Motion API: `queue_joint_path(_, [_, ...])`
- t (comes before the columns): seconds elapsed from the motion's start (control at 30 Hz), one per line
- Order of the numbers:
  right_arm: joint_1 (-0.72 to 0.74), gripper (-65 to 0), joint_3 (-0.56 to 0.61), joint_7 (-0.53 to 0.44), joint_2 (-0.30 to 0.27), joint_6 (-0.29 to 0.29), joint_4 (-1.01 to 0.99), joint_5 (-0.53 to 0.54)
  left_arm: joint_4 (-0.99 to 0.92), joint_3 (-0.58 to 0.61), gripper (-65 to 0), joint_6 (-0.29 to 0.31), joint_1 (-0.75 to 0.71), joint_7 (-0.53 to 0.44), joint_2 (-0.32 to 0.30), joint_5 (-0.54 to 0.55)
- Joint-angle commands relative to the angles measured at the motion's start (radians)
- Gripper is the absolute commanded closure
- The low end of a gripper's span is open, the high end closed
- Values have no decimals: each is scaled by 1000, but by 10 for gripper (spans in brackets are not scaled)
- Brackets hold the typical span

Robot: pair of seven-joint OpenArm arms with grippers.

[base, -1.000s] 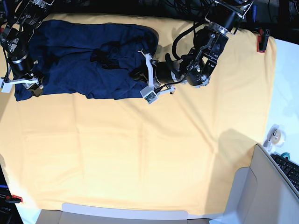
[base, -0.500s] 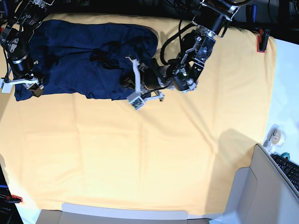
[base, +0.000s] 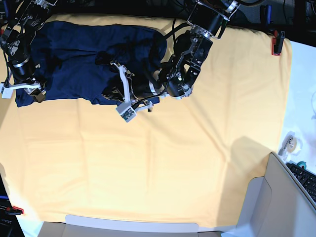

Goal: Fold the T-shirt properly
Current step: 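Lower the folded end onto the shirt and open the left gripper, then regrasp the folded fabric with the left gripper near the collar edge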

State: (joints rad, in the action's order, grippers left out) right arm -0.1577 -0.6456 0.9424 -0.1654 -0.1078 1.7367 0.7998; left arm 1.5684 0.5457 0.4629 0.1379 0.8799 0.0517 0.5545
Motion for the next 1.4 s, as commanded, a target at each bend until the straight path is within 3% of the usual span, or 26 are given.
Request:
queue_joint_path(0.0, [7,-240,-6,-21,-15,-10,16,13,51,-5,0,7,18,-26,4,16])
queue_joint_path(0.13, [7,-240,-6,-21,-15,-10,16,13,128,-5,0,3,26,54,-74,16])
queue_joint_path(0.23, [7,-240,-4,-21,-6,-10,16,13,145,-17,0,-56,22,112,-135,16])
queue_joint_path(0.43, [7,-240,-6,-21,3,-10,16,13,128,58,0,-128,2,107,-212,16])
queue_joint_path(0.97, [-6,-240,-6,-21,5,-10,16,13,-23,139,0,-129,2,3,-175,14])
queue_joint_path(1.23, [-7,-240,-6,-21,5,-10,16,13,-33,141,0,-126,35,0,-82,16])
queue_joint_path(1.37, [-7,-240,-6,-21,5,-10,16,13,-73,141,0,-123,35,-72,-31,16])
